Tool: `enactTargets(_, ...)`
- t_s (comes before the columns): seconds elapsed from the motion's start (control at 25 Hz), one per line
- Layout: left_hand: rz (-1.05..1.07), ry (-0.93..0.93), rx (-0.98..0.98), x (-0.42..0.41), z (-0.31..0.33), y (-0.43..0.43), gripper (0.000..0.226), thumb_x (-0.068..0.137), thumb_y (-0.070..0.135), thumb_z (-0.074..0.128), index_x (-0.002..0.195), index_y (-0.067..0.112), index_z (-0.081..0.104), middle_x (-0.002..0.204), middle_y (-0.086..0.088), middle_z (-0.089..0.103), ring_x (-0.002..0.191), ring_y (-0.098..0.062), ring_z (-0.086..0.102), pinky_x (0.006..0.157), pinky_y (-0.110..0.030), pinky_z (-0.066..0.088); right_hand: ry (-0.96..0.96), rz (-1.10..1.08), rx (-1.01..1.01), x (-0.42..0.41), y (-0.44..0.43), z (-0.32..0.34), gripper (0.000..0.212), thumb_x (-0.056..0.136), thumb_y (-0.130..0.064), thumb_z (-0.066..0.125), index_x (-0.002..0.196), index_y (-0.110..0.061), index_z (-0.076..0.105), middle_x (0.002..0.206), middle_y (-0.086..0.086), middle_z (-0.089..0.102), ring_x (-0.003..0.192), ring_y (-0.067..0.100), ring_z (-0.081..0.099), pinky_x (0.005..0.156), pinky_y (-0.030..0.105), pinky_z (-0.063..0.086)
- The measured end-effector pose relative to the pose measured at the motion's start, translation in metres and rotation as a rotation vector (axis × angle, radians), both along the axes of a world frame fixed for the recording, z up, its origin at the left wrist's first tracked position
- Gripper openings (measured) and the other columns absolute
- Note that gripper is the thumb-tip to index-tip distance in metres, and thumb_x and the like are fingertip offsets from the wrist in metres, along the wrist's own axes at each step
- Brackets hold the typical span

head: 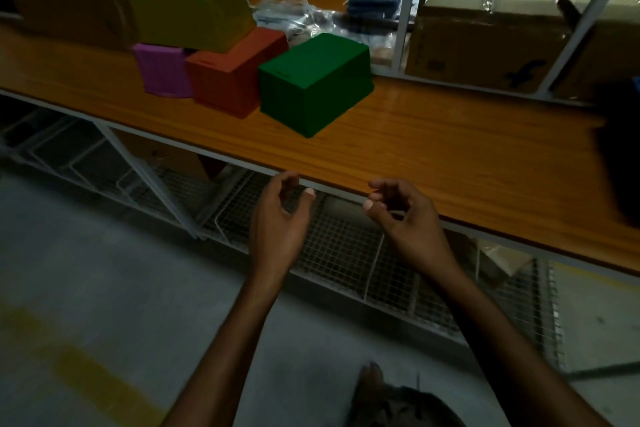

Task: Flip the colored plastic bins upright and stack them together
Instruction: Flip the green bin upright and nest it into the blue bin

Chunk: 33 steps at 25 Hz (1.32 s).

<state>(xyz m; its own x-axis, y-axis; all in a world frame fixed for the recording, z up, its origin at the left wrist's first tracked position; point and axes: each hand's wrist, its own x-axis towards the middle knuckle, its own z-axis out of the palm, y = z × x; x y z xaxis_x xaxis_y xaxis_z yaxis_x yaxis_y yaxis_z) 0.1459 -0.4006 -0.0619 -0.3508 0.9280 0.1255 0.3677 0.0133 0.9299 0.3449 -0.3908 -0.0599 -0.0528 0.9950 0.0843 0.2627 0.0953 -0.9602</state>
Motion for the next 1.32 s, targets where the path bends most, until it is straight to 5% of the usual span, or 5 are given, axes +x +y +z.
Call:
enactTargets(0.44,-0.032,0.075,0.044,-0.07,-0.008,0.163,0.038,0.096,0.027,0.064,0.133,0.03,0.056,0.131,0.014,0.058,0.119,-0.009,0.054,0.078,-0.02,0.044,-0.081,-0.059,0.075,-0.082,0.174,-0.01,0.028,0.091,-0.021,0.073,0.117,-0.024,0.064,0.105,-0.011,0.069,0.095,0.005,0.067,0.067,0.005,0.046)
enactTargets(0.6,-0.063,0.003,-0.001,-0.106,-0.011,0.233,0.043,0.094,0.025,0.068,0.133,0.029,0.053,0.128,0.013,0.058,0.118,-0.011,0.056,0.092,-0.036,0.051,-0.135,-0.108,0.057,-0.112,0.227,-0.014,0.033,0.091,-0.023,0.074,0.121,-0.026,0.062,0.113,-0.017,0.066,0.101,-0.007,0.062,0.068,0.008,0.049)
enactTargets(0.8,-0.174,-0.039,-0.106,-0.16,-0.035,0.343,0.07,0.093,0.022,0.069,0.154,0.018,0.035,0.153,-0.002,0.043,0.134,-0.019,0.047,0.101,-0.03,0.042,-0.214,-0.239,-0.004,-0.155,0.29,-0.04,0.053,0.09,-0.025,0.074,0.139,-0.023,0.054,0.133,-0.012,0.06,0.118,0.008,0.059,0.083,0.038,0.059)
enactTargets(1.0,-0.271,-0.013,-0.276,-0.201,-0.061,0.428,0.09,0.095,0.027,0.068,0.162,0.014,0.01,0.168,-0.007,0.014,0.154,-0.023,0.017,0.122,-0.036,0.021,-0.308,-0.355,-0.154,-0.198,0.333,-0.07,0.082,0.08,-0.042,0.072,0.153,-0.025,0.039,0.151,0.002,0.052,0.135,0.021,0.053,0.101,0.047,0.053)
enactTargets(1.32,-0.355,-0.03,-0.158,-0.217,-0.061,0.46,0.066,0.088,0.023,0.074,0.148,0.025,0.046,0.139,0.001,0.042,0.131,-0.018,0.046,0.107,-0.031,0.039,-0.268,-0.422,-0.094,-0.209,0.344,-0.056,0.089,0.08,-0.012,0.075,0.158,-0.021,0.034,0.155,0.004,0.045,0.14,0.019,0.043,0.109,0.034,0.041)
